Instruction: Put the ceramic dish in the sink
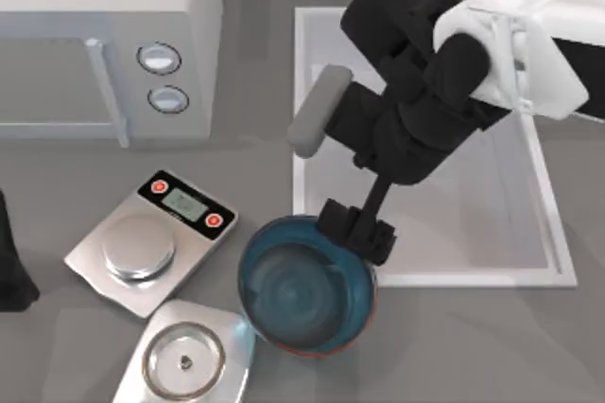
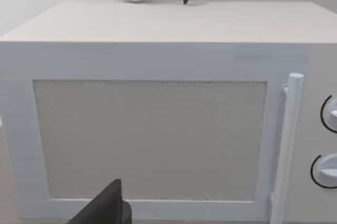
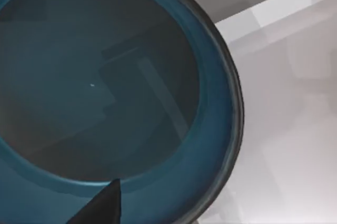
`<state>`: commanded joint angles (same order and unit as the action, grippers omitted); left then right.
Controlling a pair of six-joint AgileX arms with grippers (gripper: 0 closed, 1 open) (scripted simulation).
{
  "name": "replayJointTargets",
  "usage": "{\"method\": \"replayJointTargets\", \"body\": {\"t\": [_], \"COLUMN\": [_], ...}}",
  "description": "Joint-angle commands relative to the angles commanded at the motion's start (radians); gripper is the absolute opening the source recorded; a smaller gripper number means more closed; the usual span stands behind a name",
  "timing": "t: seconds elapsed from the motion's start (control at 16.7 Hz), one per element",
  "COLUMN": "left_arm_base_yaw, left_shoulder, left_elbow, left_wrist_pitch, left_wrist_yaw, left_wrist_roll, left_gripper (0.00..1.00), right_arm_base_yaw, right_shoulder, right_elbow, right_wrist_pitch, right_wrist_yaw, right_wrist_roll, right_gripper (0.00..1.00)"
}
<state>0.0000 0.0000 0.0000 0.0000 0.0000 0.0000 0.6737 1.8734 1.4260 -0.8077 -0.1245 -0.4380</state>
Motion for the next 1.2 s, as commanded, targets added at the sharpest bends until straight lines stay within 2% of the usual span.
{"method": "replayJointTargets", "body": {"t": [0.3,0.6,1.2], "left_arm_base_yaw": [0.000,0.000,0.000], "left_shoulder": [0.000,0.000,0.000], "left_elbow": [0.000,0.000,0.000], "left_wrist_pitch": [0.000,0.000,0.000], "left_wrist_yaw": [0.000,0.000,0.000], "left_wrist_roll": [0.000,0.000,0.000], "left_gripper": [1.00,1.00,1.00], "right_arm_base_yaw": [0.022,0.028,0.028], "right_shoulder": [0.137,0.164,0.164], "right_elbow": [-0.057,-0.067,-0.067], "right_wrist_pitch": [0.207,0.237,0.237], "right_wrist_yaw": [0.008,0.010,0.010], "right_wrist_roll": [0.023,0.028,0.028], "right_gripper": [1.00,1.00,0.25]}}
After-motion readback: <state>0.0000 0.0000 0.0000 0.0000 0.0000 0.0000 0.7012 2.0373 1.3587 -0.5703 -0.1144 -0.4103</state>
